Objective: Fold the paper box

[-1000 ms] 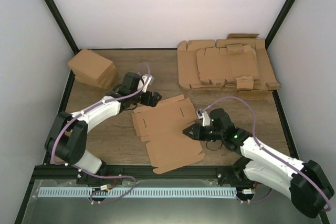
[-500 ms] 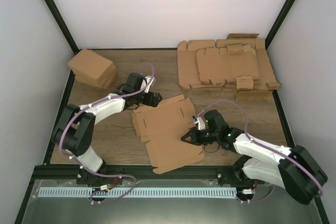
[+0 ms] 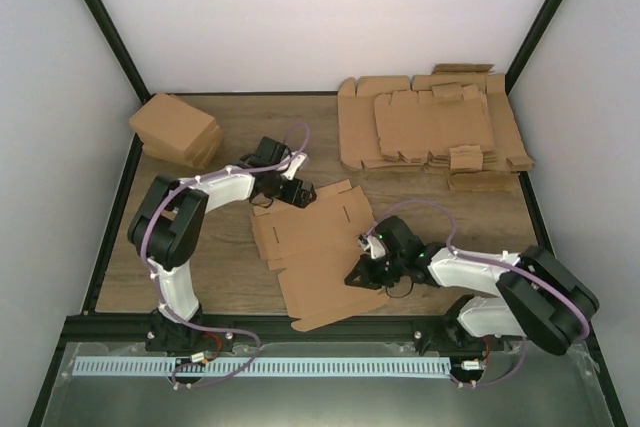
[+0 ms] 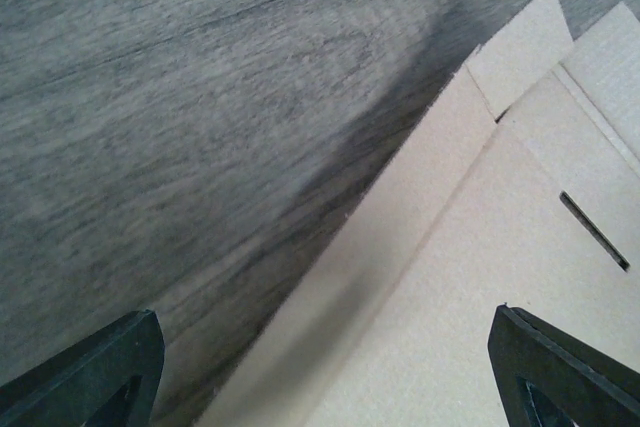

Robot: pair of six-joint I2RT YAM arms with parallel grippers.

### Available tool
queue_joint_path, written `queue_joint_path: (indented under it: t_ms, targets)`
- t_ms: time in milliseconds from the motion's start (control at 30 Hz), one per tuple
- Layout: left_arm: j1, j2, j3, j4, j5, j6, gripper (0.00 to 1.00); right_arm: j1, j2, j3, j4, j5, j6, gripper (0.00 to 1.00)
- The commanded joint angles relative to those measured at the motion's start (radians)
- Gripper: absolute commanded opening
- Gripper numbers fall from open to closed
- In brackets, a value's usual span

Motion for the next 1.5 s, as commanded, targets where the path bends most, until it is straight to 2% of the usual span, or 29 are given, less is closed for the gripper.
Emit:
queue_joint_path:
  t_ms: [0,267,400,633,800,1033,1467]
  targets:
    - [0.012,0.056,0.073,-0.06,0.004,0.063,0.92,0.007,0.056,0.041,0.005,-0.001,-0.033,0.01]
    - [0.025,0.091,0.111,-0.087,0.104,0.078,0.92,0.006,0.104,0.063,-0.037,0.056,-0.068,0.01]
    - [0.031,0.099,0.1,-0.072,0.189,0.068,0.9,0.006,0.113,0.068,-0.049,0.074,-0.087,0.01]
    - [0.039,0.153,0.126,-0.099,0.244,0.074,0.84,0.006,0.106,0.062,-0.057,0.087,-0.095,0.01]
    - [0.035,0.136,0.11,-0.111,0.251,0.055,0.77,0.006,0.113,0.062,-0.055,0.09,-0.097,0.01]
    - [-0.016,0.027,0.032,-0.076,0.244,0.007,0.73,0.006,0.139,0.066,-0.047,0.097,-0.105,0.01]
    - [-0.091,-0.109,-0.014,-0.14,0.113,0.011,0.59,0.006,0.161,0.084,-0.064,0.135,-0.131,0.01]
